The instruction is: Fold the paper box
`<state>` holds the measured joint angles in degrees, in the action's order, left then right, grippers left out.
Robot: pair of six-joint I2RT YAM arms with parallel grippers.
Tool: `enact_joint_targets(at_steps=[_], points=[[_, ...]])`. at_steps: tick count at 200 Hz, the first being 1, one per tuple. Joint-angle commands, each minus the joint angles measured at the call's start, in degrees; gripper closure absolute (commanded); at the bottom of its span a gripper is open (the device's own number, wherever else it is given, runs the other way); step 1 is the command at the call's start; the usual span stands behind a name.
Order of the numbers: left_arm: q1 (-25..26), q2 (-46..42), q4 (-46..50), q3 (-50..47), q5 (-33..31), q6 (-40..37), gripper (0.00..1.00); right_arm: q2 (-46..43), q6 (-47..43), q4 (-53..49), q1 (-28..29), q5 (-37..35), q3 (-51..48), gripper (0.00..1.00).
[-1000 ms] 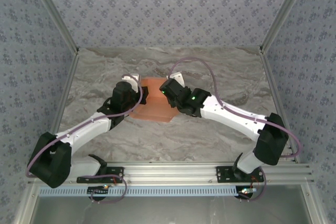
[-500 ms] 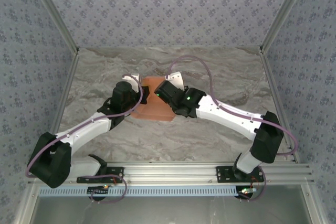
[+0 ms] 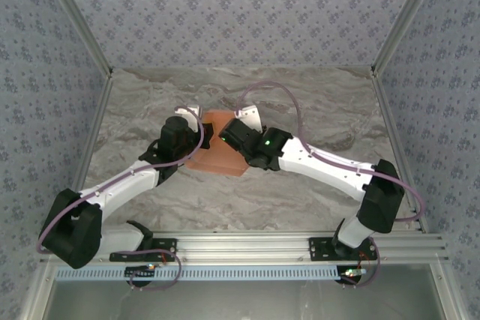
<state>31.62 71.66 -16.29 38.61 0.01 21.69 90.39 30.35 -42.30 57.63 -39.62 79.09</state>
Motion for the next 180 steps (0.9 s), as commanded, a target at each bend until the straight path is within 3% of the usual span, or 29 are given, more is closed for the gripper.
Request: enact_joint_targets(at_steps=[1,59,92,180], points=[[0.0,-1.1,0.1,0.0,-0.9,-0.3,0.97,-4.0,2.1,2.0,-1.2,5.2,-2.5,0.66],[0.0,-1.0,0.0,-0.1,-0.9,-0.2,0.97,-5.8,3.0,3.5,-1.1,10.8,-4.0,0.6],[0.0,-1.1,0.0,-0.2,-1.0,-0.2,0.97,-5.2,4.0,1.6,-0.8,10.2,-4.6,0.71],[0.0,-2.0,0.0,-0.5,-0.8,0.3,0.97,0.9,3.4,-3.9,-1.2,1.7,-1.3,0.8]])
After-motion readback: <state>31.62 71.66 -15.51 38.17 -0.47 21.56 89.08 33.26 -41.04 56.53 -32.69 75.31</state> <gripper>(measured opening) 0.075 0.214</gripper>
